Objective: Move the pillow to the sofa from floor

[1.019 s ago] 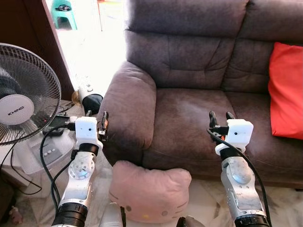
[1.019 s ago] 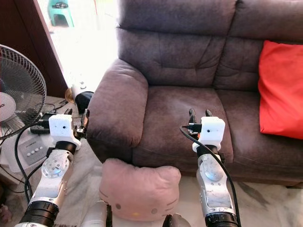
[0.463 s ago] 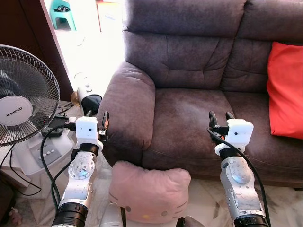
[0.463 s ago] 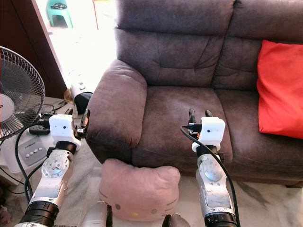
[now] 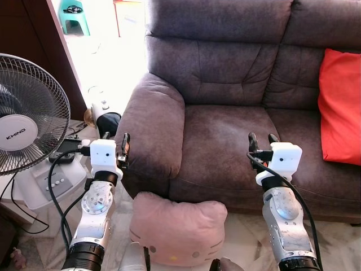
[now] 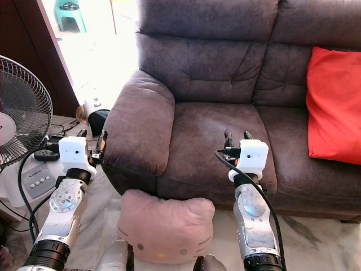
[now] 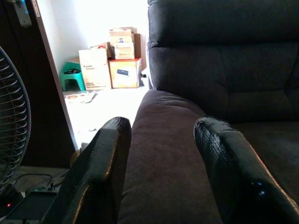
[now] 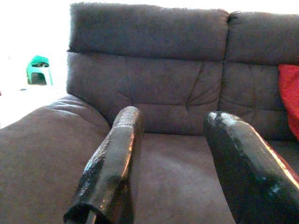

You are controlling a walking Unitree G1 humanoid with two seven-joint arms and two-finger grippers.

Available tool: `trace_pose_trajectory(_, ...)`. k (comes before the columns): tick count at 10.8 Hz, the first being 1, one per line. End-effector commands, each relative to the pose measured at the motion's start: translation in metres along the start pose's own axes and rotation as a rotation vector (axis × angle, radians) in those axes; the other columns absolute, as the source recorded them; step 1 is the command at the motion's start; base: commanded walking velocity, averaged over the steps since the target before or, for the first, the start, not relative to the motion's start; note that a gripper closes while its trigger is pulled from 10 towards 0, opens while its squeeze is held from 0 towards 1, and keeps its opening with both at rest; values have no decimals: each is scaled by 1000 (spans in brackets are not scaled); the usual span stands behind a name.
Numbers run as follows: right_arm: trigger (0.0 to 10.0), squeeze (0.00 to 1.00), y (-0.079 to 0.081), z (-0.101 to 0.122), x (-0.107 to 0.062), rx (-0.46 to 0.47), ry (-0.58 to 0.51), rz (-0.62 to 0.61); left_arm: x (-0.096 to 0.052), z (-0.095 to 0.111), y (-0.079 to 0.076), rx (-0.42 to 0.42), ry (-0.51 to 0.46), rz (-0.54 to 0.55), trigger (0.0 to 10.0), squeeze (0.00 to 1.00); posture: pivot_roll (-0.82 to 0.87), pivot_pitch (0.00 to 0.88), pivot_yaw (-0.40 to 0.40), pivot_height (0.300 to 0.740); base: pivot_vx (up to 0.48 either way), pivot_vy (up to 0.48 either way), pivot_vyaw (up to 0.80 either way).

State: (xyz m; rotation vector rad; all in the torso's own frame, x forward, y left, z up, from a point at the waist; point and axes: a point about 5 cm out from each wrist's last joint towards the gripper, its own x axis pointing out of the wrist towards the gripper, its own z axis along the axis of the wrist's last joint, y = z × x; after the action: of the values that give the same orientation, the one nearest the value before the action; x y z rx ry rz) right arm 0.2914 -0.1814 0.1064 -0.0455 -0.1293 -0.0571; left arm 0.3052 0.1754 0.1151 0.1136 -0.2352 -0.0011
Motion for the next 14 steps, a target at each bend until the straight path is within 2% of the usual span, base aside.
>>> trace_pose_trajectory(1,10000,0,-1,4,2,7,-14,-4,3,7,-1,0,-26,-5,10000,0,74,48,-52,665,0,0,0)
trace_pose_trajectory(4,10000,0,-2,4,2,7,-11,-2,2,7,-2,-4,-25,-5,10000,0,72,57,-54,665,0,0,0)
trace_pose_trajectory(7,10000,0,-1,4,3,13,-5,-4,2,7,-1,-3,-26,-1,10000,0,75,65,-55,625,0,0,0)
trace_pose_trajectory(10,10000,0,-1,3,3,14,-3,1,2,7,-2,-5,-24,-3,10000,0,74,67,-56,568,0,0,0)
trace_pose_trajectory(14,10000,0,0,2,3,14,0,0,3,8,-3,-5,-25,-7,10000,0,76,64,-56,564,0,0,0)
